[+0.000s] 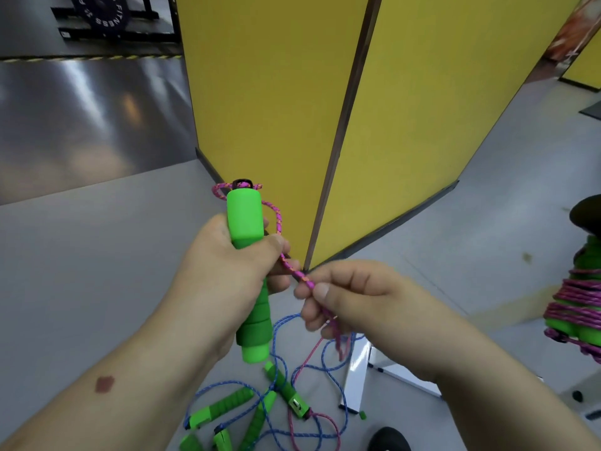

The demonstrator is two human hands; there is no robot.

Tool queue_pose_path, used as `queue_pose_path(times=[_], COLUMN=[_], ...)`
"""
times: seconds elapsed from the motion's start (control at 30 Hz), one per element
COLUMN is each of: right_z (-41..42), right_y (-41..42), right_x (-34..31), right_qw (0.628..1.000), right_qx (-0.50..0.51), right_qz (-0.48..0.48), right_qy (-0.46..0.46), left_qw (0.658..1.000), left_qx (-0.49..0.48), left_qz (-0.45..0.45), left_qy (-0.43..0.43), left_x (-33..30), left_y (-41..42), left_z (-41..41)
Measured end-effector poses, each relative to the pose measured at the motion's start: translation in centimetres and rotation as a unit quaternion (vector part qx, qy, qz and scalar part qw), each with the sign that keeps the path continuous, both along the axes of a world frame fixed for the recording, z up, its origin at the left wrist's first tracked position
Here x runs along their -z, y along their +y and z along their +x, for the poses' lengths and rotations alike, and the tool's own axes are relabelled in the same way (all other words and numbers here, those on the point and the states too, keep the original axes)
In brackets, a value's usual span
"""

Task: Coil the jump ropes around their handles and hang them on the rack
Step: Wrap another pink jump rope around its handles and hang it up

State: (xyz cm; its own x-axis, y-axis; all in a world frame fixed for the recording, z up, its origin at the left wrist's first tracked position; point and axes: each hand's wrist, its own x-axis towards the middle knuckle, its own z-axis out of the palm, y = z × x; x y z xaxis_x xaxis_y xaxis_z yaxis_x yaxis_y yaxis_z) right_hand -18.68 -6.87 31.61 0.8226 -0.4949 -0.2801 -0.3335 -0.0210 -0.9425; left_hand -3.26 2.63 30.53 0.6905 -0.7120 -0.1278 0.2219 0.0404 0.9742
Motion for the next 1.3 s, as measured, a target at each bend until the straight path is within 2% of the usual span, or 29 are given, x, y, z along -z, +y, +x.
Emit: queue_pose_path(times=[0.07, 0.2, 0.3, 0.4, 0.57, 0.73, 0.87, 1.03, 1.2, 1.3], right_z=[0.4, 1.4, 1.6, 1.7, 2.1, 1.4, 0.7, 1.1, 1.6, 1.6], right_y=[-0.1, 0.2, 0.3, 0.1, 0.4, 0.1, 0.0, 0.4, 0.9, 1.0], right_x=[-0.1, -0.9, -1.5, -0.9, 0.6, 0.2, -0.4, -1.1, -1.8, -2.3], right_qw=[0.997, 0.976, 0.962, 0.961, 0.972, 0.998, 0.998, 0.989, 0.962, 0.946], right_qx=[0.057, 0.135, 0.179, 0.201, 0.158, 0.037, 0.031, 0.105, 0.178, 0.221], right_qz=[-0.032, -0.063, -0.063, -0.058, 0.031, -0.007, -0.060, -0.037, -0.057, -0.054], right_qy=[-0.039, -0.158, -0.196, -0.183, -0.171, -0.056, -0.013, -0.095, -0.196, -0.233], left_qw=[1.000, 0.989, 0.987, 0.989, 0.994, 0.992, 0.993, 0.996, 0.991, 0.987], left_qx=[0.027, 0.144, 0.160, 0.138, 0.075, 0.029, -0.010, 0.027, 0.130, 0.151], left_qz=[0.007, -0.010, -0.019, -0.041, -0.072, -0.093, -0.094, -0.059, -0.043, -0.053], left_qy=[0.000, 0.017, 0.007, 0.013, 0.047, 0.078, 0.076, 0.062, -0.002, -0.023], left_x=[0.0, -0.1, 0.2, 0.2, -0.2, -1.3, -1.3, -0.9, -0.4, -0.2], left_y=[0.2, 0.5, 0.4, 0.3, 0.1, 0.1, 0.2, 0.4, 0.4, 0.3], left_z=[-0.4, -2.5, -3.2, -3.2, -2.4, -0.9, 0.2, -1.0, -2.5, -3.0])
